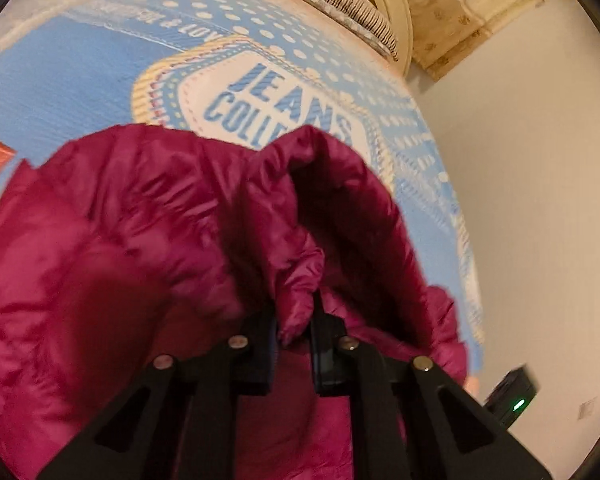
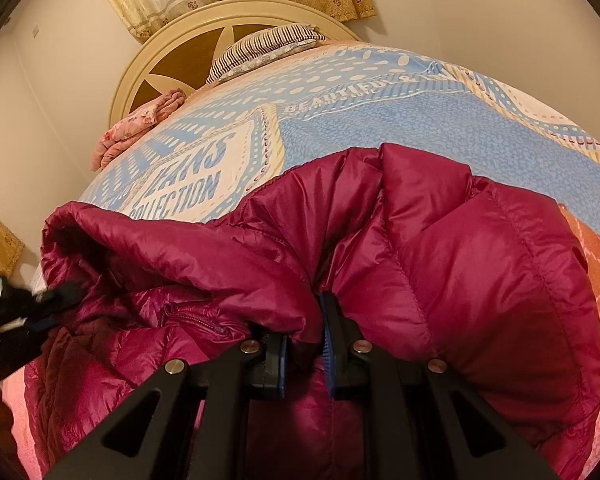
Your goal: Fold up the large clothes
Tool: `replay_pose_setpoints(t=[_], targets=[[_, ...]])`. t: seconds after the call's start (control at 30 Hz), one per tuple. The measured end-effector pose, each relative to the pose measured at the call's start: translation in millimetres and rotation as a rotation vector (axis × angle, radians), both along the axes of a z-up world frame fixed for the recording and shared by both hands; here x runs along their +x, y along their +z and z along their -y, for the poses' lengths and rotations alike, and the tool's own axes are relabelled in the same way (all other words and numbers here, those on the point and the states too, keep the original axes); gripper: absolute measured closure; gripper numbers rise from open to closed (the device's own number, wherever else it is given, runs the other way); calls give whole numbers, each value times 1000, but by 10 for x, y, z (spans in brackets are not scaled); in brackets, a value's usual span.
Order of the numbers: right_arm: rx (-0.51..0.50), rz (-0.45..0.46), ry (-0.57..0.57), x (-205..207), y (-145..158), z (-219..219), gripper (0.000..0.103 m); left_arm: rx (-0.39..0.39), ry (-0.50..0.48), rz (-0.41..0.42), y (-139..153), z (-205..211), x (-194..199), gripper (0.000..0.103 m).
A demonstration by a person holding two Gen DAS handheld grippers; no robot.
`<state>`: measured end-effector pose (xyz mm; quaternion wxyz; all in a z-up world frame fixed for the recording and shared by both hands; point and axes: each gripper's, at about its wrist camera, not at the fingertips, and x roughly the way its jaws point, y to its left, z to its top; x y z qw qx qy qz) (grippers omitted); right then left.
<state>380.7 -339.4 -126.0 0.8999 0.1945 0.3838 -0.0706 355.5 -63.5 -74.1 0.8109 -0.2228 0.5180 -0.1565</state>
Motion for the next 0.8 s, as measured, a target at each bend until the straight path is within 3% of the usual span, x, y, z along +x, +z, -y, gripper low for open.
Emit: replay_pose_setpoints(t=[0.07, 0.23, 0.33, 0.4, 0.53, 0.63, 0.73, 0.8], targets=[[2, 0, 0, 0, -2, 5, 89, 22, -1, -12, -70, -12, -27, 90], [4, 1, 0, -1, -1, 2, 89, -7, 35, -10, -157, -117, -262, 90], [-3, -3, 1, 2, 2, -9, 89, -5, 76, -14, -352, -154, -237, 86], [-3, -6, 1, 4, 3, -12, 89, -34, 105, 52, -461, -193, -292, 86], [75, -31, 4, -90, 135, 74, 86, 32, 105, 173, -470, -112, -416, 87], [99, 73, -44, -374, 424, 169, 74, 22, 106, 178, -485, -122, -404, 87], [60, 193, -153, -519, 778, 196, 72, 28, 108, 196, -489, -129, -420, 87], [67, 203, -160, -368, 899, 128, 72, 40, 108, 203, -482, -101, -408, 87]])
